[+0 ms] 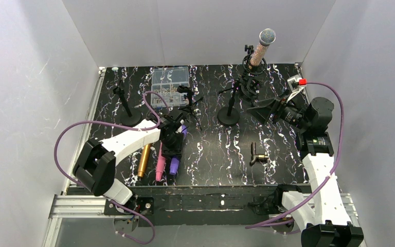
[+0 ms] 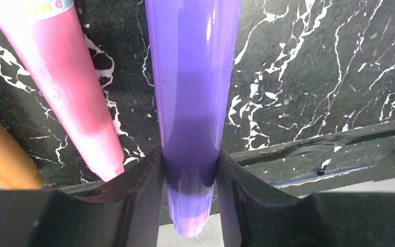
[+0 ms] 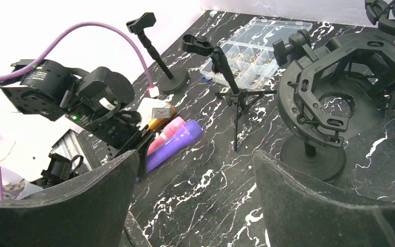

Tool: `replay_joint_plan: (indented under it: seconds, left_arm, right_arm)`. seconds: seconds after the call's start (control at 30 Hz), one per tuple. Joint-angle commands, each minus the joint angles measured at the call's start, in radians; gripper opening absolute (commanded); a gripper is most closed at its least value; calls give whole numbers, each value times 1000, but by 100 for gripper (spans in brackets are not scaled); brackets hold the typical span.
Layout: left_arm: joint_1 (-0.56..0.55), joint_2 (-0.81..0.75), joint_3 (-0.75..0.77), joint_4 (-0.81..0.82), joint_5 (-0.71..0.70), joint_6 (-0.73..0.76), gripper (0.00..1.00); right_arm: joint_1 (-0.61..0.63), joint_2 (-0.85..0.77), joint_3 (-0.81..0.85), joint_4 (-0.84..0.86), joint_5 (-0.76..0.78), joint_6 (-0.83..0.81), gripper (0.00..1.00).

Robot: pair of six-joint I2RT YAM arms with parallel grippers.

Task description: Remove the microphone from the stand

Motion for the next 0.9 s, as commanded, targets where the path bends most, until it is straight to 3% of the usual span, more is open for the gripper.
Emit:
replay_joint_plan:
  seconds: [0.0,0.87]
  left_arm:
    - [3,50,40,-74,-29,-11,0]
    - [6,147,-5,-72,-111,-30,0]
  right_arm:
    - [-4,3,6,52,0,2,90]
    - [-4,13,24,71,-15,34,90]
